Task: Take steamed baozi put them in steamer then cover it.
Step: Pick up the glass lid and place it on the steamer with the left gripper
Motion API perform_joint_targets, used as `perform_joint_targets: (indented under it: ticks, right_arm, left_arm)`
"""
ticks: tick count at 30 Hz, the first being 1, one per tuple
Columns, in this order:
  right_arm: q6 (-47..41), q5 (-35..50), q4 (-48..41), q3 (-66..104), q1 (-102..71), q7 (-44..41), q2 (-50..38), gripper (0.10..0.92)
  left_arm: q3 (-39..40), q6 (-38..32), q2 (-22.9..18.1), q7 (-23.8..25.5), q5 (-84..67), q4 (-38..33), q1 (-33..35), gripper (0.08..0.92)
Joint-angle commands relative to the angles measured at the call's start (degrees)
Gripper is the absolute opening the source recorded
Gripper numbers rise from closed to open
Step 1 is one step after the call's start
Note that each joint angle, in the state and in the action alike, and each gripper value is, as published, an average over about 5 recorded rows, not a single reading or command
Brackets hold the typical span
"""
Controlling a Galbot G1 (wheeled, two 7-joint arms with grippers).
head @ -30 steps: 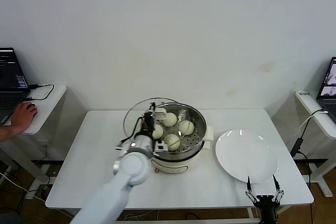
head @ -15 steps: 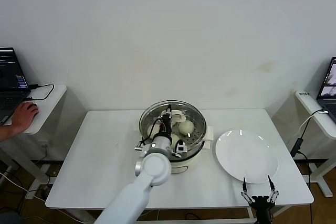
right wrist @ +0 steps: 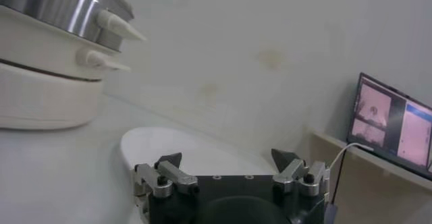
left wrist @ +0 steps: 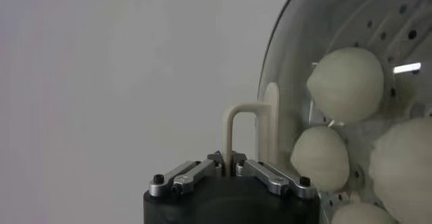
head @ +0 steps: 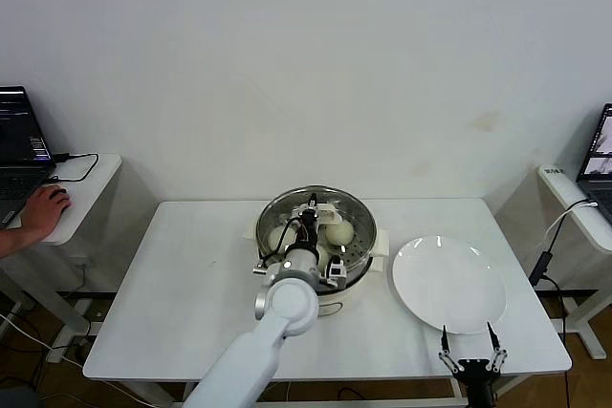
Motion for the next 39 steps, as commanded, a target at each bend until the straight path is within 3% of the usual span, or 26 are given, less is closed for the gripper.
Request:
perform_joint_targets:
  ticks: [1,16,19,26,32,35,39]
  right_arm:
    - [0.1,0.0,-0.2,-0.1,0.0,0.0,-0.1,0.822]
    - [0.2,-0.1,-0.4,-0.4,0.0,-0.2,-0.2,0.823]
    - [0.2,-0.1,-0.4,-0.5,0.0,-0.3,-0.2,0.823]
    - [0.2,-0.1,-0.4,-0.6,0.0,-0.4,-0.6,0.822]
    - [0.2,0.0,-0.5,-0.5,0.0,-0.4,-0.9,0.823]
    - [0.2,-0.1,-0.5,-0.5,-0.1,-0.4,-1.1,0.823]
    - [0.2,0.2,-0.3,-0.7,-0.5,-0.5,-1.6,0.823]
  left_arm:
    - [0.0,-0.2,-0.8,-0.3,0.4,1.2,-0.1,0.139]
    - [-0.7,-0.5,-1.4,-2.3,-0.7,1.2,1.3,0.139]
    - [-0.8,-0.5,-1.3,-2.6,-1.1,0.4,1.6,0.169]
    - [-0.8,-0.3,0.1,-3.2,-3.1,-6.3,4.4,0.360]
    - [-2.0,-0.5,3.5,-6.2,-7.8,-15.1,11.0,0.533]
    - [-3.8,-1.1,6.0,-10.4,-14.5,-20.3,15.4,0.620]
    - [-9.5,-6.3,8.5,-21.3,-32.7,-27.3,23.6,0.739]
